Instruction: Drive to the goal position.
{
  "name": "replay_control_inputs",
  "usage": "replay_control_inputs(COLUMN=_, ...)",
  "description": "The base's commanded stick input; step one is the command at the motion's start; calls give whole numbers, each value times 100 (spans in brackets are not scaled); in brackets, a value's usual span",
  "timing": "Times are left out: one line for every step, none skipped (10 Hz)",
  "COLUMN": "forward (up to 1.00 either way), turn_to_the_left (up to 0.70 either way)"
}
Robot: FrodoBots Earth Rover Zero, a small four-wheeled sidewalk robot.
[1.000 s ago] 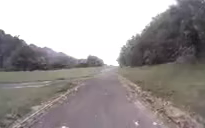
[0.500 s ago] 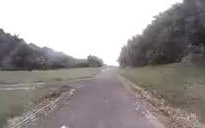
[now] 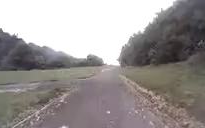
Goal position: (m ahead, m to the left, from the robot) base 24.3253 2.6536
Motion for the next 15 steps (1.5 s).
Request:
replay_control_inputs(forward=85, turn_to_the_left=0)
replay_control_inputs(forward=85, turn_to_the_left=0)
replay_control_inputs(forward=85, turn_to_the_left=0)
replay_control_inputs(forward=85, turn_to_the_left=0)
replay_control_inputs(forward=85, turn_to_the_left=0)
replay_control_inputs(forward=85, turn_to_the_left=0)
replay_control_inputs(forward=85, turn_to_the_left=-1)
replay_control_inputs(forward=85, turn_to_the_left=-19)
replay_control_inputs(forward=85, turn_to_the_left=0)
replay_control_inputs(forward=85, turn_to_the_left=0)
replay_control_inputs(forward=85, turn_to_the_left=0)
replay_control_inputs(forward=85, turn_to_the_left=0)
replay_control_inputs(forward=85, turn_to_the_left=0)
replay_control_inputs(forward=85, turn_to_the_left=0)
replay_control_inputs(forward=85, turn_to_the_left=0)
